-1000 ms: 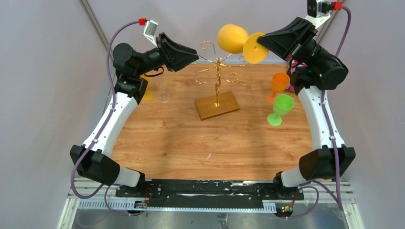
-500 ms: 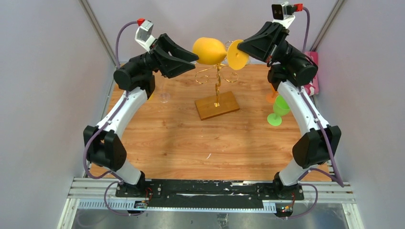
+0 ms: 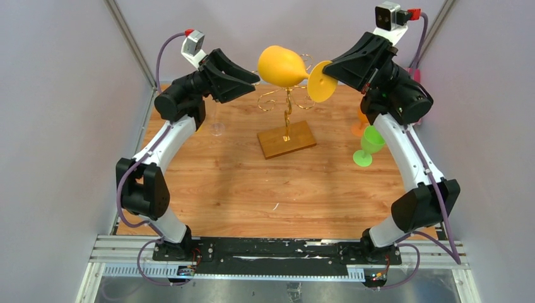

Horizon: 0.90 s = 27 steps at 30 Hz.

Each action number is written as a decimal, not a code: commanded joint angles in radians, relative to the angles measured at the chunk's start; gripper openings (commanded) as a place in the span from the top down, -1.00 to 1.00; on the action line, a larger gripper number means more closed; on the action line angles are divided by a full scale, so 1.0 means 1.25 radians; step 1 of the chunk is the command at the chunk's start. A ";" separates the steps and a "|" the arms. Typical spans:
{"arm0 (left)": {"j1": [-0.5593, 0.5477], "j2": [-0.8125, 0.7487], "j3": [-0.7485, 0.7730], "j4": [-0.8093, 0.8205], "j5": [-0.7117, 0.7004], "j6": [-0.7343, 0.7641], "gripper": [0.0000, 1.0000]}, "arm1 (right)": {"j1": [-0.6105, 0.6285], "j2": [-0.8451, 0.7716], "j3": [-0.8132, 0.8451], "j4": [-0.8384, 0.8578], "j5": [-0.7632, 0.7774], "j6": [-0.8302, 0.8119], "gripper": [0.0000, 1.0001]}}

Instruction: Take the wine glass off the wine glass rack

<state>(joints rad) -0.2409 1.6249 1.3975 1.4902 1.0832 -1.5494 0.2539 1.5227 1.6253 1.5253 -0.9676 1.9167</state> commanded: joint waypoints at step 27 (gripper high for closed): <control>-0.009 -0.168 -0.124 0.049 -0.087 0.007 0.03 | 0.098 0.133 -0.022 0.056 0.017 -0.043 1.00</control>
<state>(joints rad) -0.2363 1.5097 1.2648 1.4887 0.9833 -1.5612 0.3599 1.6501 1.6054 1.5425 -0.9314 1.8942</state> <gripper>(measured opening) 0.485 0.028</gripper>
